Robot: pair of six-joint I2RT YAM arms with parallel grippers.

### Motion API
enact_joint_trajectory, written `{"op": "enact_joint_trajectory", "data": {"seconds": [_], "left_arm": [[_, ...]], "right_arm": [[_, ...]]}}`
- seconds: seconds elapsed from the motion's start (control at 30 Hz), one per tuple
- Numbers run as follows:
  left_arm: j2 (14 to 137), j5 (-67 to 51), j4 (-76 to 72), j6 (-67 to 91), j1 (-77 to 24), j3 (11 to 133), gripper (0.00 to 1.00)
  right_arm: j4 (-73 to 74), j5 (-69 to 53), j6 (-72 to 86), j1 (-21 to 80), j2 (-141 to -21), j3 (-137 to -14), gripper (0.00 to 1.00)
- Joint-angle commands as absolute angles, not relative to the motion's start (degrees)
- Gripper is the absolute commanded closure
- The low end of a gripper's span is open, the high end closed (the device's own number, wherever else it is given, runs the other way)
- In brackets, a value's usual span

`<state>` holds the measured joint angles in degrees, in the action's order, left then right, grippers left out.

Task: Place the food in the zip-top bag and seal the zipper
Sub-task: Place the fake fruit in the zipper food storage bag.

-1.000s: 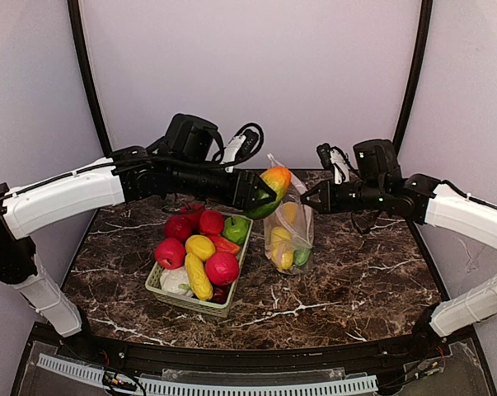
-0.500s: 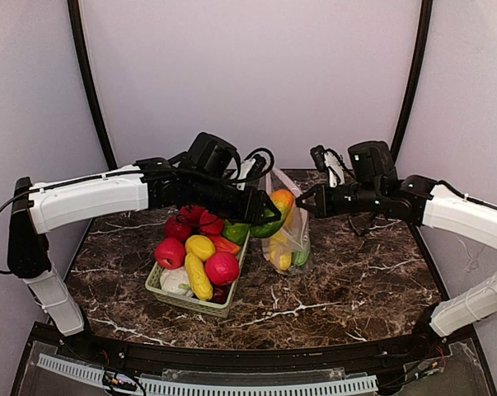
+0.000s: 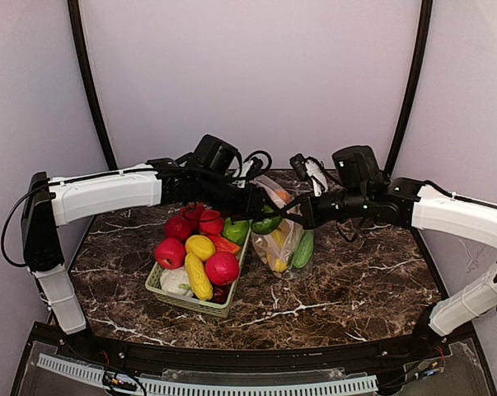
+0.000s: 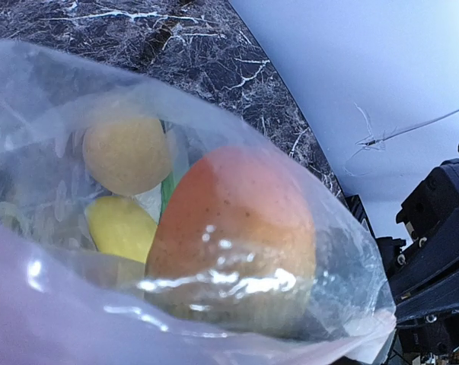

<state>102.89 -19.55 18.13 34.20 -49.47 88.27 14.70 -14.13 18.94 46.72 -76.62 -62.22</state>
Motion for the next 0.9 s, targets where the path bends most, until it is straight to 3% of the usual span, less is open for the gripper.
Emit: {"op": "enact_joint_trajectory", "data": {"seconds": [0.0,0.4,0.87], "left_arm": [[102.6,-21.1,15.8,36.0,-48.9,90.0,0.48],[101.8,-21.9,12.9,37.2,-48.8,88.9,0.25],[96.0,-18.1,14.4,33.4,-48.8,85.3,0.18]], "right_arm": [[14.3,-12.6,19.4,47.3,-77.8,-64.1,1.0],[14.5,-8.8,21.5,47.3,-77.7,-64.2,1.0],[14.3,-7.2,22.4,47.1,-77.5,-64.4,1.0]]}}
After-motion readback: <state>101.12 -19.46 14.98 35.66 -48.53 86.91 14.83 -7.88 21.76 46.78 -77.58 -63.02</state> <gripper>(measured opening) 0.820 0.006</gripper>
